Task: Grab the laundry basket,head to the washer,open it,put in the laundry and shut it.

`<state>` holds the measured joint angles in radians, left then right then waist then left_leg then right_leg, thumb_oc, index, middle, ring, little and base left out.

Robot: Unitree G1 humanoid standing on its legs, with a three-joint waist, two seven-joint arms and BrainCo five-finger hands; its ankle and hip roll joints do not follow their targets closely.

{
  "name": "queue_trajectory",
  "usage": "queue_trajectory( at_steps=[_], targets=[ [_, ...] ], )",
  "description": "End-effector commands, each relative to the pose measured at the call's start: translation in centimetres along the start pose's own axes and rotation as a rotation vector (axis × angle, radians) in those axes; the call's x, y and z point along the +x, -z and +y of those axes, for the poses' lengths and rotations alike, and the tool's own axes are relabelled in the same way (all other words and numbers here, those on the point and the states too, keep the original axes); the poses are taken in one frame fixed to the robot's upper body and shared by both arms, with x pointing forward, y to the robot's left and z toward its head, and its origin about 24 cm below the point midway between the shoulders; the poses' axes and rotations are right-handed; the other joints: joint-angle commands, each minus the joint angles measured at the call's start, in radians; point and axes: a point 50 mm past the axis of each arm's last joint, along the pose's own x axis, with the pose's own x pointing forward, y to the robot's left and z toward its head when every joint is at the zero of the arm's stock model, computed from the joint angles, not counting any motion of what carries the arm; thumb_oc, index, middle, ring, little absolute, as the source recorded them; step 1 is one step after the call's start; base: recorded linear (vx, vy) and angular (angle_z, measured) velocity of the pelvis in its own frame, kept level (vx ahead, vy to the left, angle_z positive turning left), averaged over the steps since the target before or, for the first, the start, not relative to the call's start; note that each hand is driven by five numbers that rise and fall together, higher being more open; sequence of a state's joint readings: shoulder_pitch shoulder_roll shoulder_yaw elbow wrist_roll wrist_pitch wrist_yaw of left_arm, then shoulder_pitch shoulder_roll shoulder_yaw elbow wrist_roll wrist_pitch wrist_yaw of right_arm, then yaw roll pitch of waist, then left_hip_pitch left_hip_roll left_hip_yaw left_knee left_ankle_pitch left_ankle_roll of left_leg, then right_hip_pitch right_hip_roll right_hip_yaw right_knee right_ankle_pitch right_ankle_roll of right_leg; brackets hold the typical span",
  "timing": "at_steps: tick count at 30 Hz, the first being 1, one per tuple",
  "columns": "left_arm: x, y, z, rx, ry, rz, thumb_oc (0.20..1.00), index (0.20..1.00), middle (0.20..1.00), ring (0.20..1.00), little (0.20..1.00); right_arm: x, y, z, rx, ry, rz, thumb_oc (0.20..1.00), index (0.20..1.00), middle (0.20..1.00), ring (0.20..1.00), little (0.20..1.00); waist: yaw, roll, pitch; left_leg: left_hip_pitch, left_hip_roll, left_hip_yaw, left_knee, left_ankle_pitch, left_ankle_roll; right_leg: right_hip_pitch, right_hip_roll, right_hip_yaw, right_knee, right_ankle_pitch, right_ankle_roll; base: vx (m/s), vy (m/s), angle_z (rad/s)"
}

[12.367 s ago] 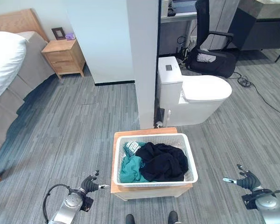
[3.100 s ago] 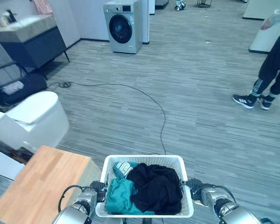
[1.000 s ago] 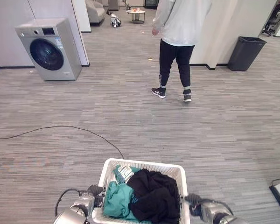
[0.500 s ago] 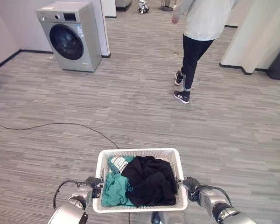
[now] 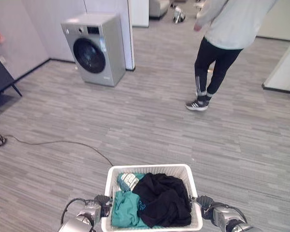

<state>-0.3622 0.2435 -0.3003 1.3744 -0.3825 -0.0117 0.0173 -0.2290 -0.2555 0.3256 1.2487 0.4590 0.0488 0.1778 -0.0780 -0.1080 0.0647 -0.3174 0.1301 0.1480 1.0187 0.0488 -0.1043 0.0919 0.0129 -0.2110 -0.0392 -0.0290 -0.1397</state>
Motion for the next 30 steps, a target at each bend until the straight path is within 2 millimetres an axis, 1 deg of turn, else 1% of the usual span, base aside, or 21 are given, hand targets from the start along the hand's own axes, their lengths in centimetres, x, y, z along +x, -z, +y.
queue_trajectory(
  at_steps=[1,2,3,5,10,11,12,14,16,17,18,20,21,22,23,24,25,26,27,29,30],
  targets=[
    [0.0,-0.8,-3.9,0.0,0.158,-0.003,0.2,0.2,0.2,0.2,0.2,-0.5,-0.6,-1.9,0.051,0.044,-0.041,0.2,0.2,0.2,0.2,0.2,0.022,0.032,0.005,0.102,-0.043,0.111,-0.617,0.03,0.048,0.004,-0.014,0.059,-0.022,0.059,0.176,0.3,0.026,0.02],
    [0.0,-0.8,-3.9,0.0,0.158,-0.003,0.2,0.2,0.2,0.2,0.2,-0.5,-0.6,-1.9,0.051,0.044,-0.041,0.2,0.2,0.2,0.2,0.2,0.021,0.03,0.003,0.104,-0.046,0.113,-0.626,0.035,0.048,0.002,-0.017,0.06,-0.022,0.059,0.176,0.31,0.061,-0.07],
    [0.0,-0.9,-3.8,0.008,0.157,-0.009,0.2,0.2,0.2,0.2,0.2,-0.5,-0.9,-1.8,0.039,0.04,-0.053,0.2,0.2,0.2,0.2,0.2,0.034,0.051,0.004,0.085,-0.063,0.109,-0.801,0.06,0.046,0.03,0.0,0.066,-0.036,0.042,0.187,0.41,0.067,-0.18],
    [0.0,-0.8,-3.6,-0.005,0.153,-0.014,0.2,0.2,0.2,0.2,0.2,-0.4,-1.2,-1.5,0.002,0.024,-0.072,0.2,0.2,0.2,0.2,0.2,0.078,0.087,0.002,0.031,-0.079,0.005,-1.106,0.129,0.028,0.1,0.03,0.115,-0.04,-0.017,0.191,0.73,0.078,-0.19],
    [-0.1,0.3,-3.4,-0.021,0.152,0.017,0.2,0.2,0.2,0.2,0.2,-0.4,-1.2,-1.2,-0.01,0.007,-0.065,0.2,0.2,0.2,0.2,0.2,0.094,0.093,-0.007,0.018,-0.049,0.041,-1.106,0.165,0.014,0.168,0.032,0.167,-0.028,-0.063,0.19,0.44,0.065,-0.49],
    [-0.1,0.9,-3.1,-0.04,0.141,0.033,0.2,0.2,0.2,0.2,0.2,-0.3,-1.1,-0.9,-0.017,-0.006,-0.055,0.2,0.2,0.2,0.2,0.2,0.103,0.095,-0.02,0.044,-0.053,0.045,-1.106,0.169,0.032,0.189,0.033,0.191,-0.013,-0.09,0.19,0.59,0.18,-0.34],
    [-0.2,1.6,-2.7,-0.048,0.128,0.046,0.2,0.2,0.2,0.2,0.2,-0.2,-0.8,-0.2,-0.03,-0.031,-0.052,0.2,0.2,0.2,0.2,0.2,0.119,0.089,-0.04,0.046,-0.077,-0.004,-1.082,0.201,0.049,0.2,0.015,0.215,0.037,-0.116,0.19,0.78,0.269,-0.5],
    [-0.2,2.0,-2.4,-0.052,0.118,0.054,0.2,0.2,0.2,0.2,0.2,-0.1,-0.6,0.2,-0.029,-0.047,-0.045,0.2,0.2,0.2,0.2,0.2,0.129,0.067,-0.051,0.031,-0.098,-0.005,-1.015,0.168,0.073,0.182,-0.022,0.221,0.126,-0.077,0.222,0.57,0.233,-0.61],
    [-0.2,2.1,-2.4,-0.059,0.121,0.059,0.2,0.2,0.2,0.2,0.2,-0.1,0.0,0.4,-0.029,-0.059,-0.029,0.2,0.2,0.2,0.2,0.2,0.131,0.051,-0.062,0.051,-0.131,0.004,-0.974,0.12,0.104,0.134,-0.052,0.232,0.244,0.037,0.273,0.41,0.201,-0.22],
    [-0.2,2.2,-2.4,-0.058,0.119,0.061,0.2,0.2,0.2,0.2,0.2,-0.1,0.1,0.5,-0.027,-0.065,-0.022,0.2,0.2,0.2,0.2,0.2,0.134,0.048,-0.062,0.063,-0.149,0.005,-0.962,0.099,0.12,0.107,-0.064,0.235,0.341,0.135,0.303,0.26,0.144,-0.06],
    [-0.2,2.2,-2.4,-0.058,0.119,0.061,0.2,0.2,0.2,0.2,0.2,-0.1,0.1,0.5,-0.027,-0.065,-0.022,0.2,0.2,0.2,0.2,0.2,0.135,0.05,-0.063,0.061,-0.146,0.005,-0.962,0.099,0.12,0.105,-0.062,0.237,0.34,0.137,0.303,0.29,0.181,0.05],
    [-0.2,2.0,-2.4,-0.05,0.12,0.054,0.2,0.2,0.2,0.2,0.2,0.0,0.0,0.5,-0.048,-0.067,-0.024,0.2,0.2,0.2,0.2,0.2,0.13,0.072,-0.044,0.123,-0.156,0.002,-0.965,0.061,0.147,0.017,-0.087,0.206,0.558,0.28,0.325,0.34,0.255,0.12],
    [-0.2,1.7,-2.4,-0.046,0.122,0.046,0.2,0.2,0.2,0.2,0.2,0.0,-0.2,0.6,-0.052,-0.07,-0.028,0.2,0.2,0.2,0.2,0.2,0.122,0.089,-0.026,0.163,-0.15,0.006,-0.979,0.048,0.158,-0.038,-0.098,0.168,0.653,0.295,0.323,0.5,0.421,0.4],
    [-0.1,1.2,-2.1,-0.019,0.115,0.039,0.2,0.2,0.2,0.2,0.2,0.0,-0.4,0.8,-0.03,-0.072,-0.038,0.2,0.2,0.2,0.2,0.2,0.106,0.115,0.001,0.237,-0.15,0.015,-1.0,0.015,0.183,-0.107,-0.126,0.087,0.755,0.266,0.309,0.38,0.325,0.72],
    [-0.1,1.2,-2.1,-0.019,0.115,0.039,0.2,0.2,0.2,0.2,0.2,0.0,-0.4,0.8,-0.03,-0.072,-0.039,0.2,0.2,0.2,0.2,0.2,0.105,0.115,0.002,0.237,-0.151,0.015,-1.0,0.015,0.183,-0.106,-0.127,0.086,0.756,0.266,0.309,0.54,0.296,0.51],
    [-0.1,0.8,-1.9,-0.002,0.111,0.033,0.2,0.2,0.2,0.2,0.2,0.0,-0.5,0.7,0.007,-0.068,-0.052,0.2,0.2,0.2,0.2,0.2,0.07,0.121,0.022,0.302,-0.162,-0.021,-1.017,-0.006,0.184,-0.215,-0.049,0.11,0.757,0.158,0.294,0.42,0.126,-0.08],
    [0.0,0.4,-1.5,-0.013,0.1,0.023,0.2,0.2,0.2,0.2,0.2,0.0,-0.4,0.7,0.026,-0.071,-0.052,0.2,0.2,0.2,0.2,0.2,0.064,0.122,0.031,0.342,-0.168,-0.018,-1.03,-0.02,0.181,-0.259,-0.09,0.044,0.671,0.112,0.28,0.42,0.125,-0.49],
    [0.0,0.4,-1.5,-0.014,0.1,0.023,0.2,0.2,0.2,0.2,0.2,0.0,-0.4,0.7,0.026,-0.071,-0.052,0.2,0.2,0.2,0.2,0.2,0.062,0.124,0.03,0.341,-0.166,-0.02,-1.03,-0.019,0.181,-0.258,-0.088,0.041,0.668,0.114,0.28,0.43,0.054,-0.26],
    [0.0,0.3,-1.6,-0.017,0.108,0.023,0.2,0.2,0.2,0.2,0.2,0.0,-0.2,0.7,0.048,-0.07,-0.046,0.2,0.2,0.2,0.2,0.2,0.054,0.121,0.031,0.382,-0.173,-0.026,-1.037,-0.047,0.162,-0.26,-0.127,-0.038,0.477,0.065,0.263,0.43,-0.014,0.07],
    [0.0,0.0,-1.7,0.004,0.111,0.017,0.2,0.2,0.2,0.2,0.2,-0.1,0.1,0.2,0.071,-0.051,-0.04,0.2,0.2,0.2,0.2,0.2,0.029,0.098,0.037,0.425,-0.209,-0.084,-1.033,-0.081,0.153,-0.288,-0.042,0.065,0.242,0.082,0.265,0.55,-0.053,0.37],
    [0.0,-0.1,-1.6,0.007,0.11,0.012,0.2,0.2,0.2,0.2,0.2,-0.1,0.1,0.1,0.08,-0.045,-0.04,0.2,0.2,0.2,0.2,0.2,0.024,0.086,0.034,0.44,-0.219,-0.1,-1.034,-0.093,0.151,-0.306,-0.046,0.082,0.161,0.106,0.272,0.53,-0.08,0.42]
  ],
)
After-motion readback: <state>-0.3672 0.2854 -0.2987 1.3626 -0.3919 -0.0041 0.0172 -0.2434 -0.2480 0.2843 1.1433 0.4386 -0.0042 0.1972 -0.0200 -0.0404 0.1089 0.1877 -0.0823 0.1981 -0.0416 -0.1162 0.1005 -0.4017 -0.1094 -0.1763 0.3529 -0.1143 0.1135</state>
